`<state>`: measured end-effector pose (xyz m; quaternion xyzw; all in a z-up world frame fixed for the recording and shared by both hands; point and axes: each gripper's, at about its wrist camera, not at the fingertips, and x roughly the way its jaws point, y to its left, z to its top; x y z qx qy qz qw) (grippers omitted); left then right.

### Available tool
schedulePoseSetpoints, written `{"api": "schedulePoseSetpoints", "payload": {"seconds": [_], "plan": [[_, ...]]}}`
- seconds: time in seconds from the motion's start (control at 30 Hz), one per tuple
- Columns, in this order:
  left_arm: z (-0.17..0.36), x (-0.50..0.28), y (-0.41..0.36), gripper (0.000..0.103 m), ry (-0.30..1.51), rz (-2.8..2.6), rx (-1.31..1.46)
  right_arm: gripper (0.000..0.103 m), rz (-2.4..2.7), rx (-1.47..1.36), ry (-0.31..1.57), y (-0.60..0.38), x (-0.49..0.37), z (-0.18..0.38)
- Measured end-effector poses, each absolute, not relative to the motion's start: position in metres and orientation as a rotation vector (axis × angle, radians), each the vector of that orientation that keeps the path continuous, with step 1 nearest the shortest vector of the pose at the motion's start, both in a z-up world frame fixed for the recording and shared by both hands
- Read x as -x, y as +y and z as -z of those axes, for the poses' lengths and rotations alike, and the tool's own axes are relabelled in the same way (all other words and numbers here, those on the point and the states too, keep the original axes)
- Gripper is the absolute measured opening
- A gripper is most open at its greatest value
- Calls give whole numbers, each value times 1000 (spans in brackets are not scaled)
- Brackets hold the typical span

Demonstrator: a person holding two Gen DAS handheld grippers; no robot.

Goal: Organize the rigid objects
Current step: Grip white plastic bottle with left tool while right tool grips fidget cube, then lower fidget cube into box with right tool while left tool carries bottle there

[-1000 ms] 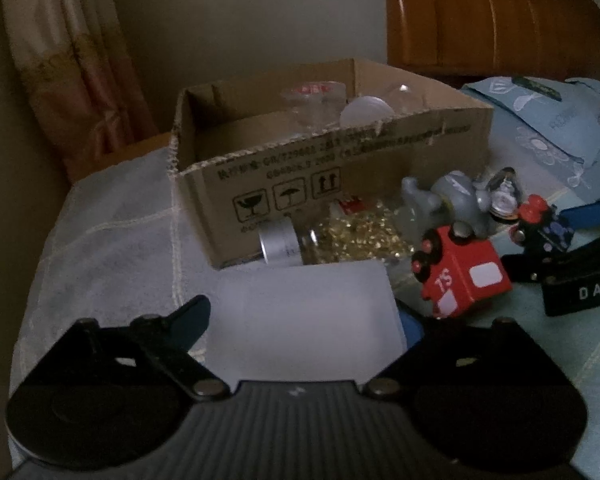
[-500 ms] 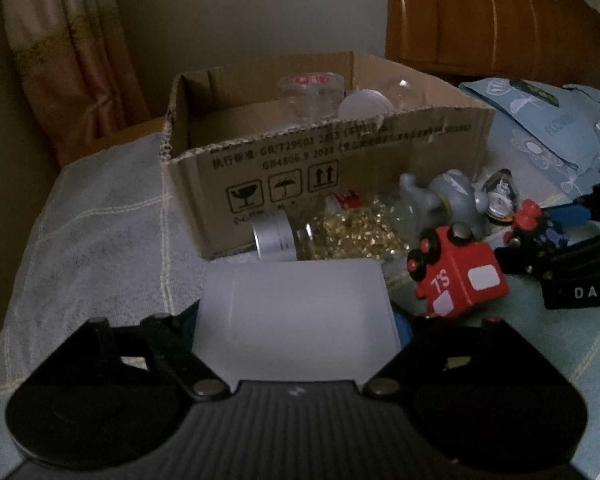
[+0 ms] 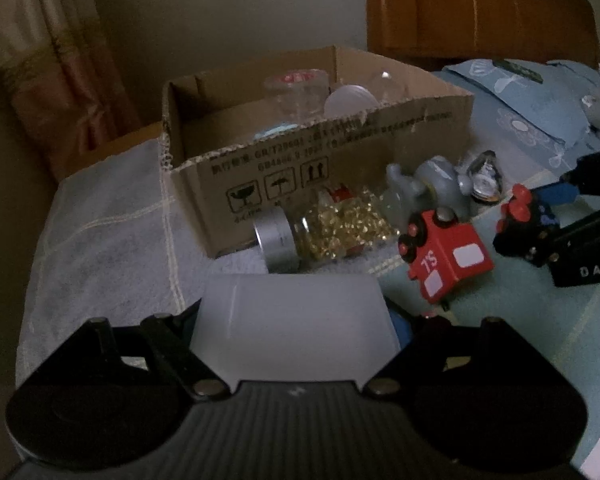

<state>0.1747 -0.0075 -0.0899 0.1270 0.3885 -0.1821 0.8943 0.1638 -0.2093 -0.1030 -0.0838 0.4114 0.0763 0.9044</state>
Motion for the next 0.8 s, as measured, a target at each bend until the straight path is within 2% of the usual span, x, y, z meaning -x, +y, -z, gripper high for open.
{"api": "schedulePoseSetpoints", "payload": {"seconds": [0.4,0.6,0.8], "plan": [[70,-171,4,83,868,443,-242,60,-244,147,841,-222,-170,50],[55,-168,9,83,865,437,-250,60,-250,163,768,-222,-198,14],[46,-167,9,83,855,442,-268,60,-239,151,744,-222,-237,1]]}}
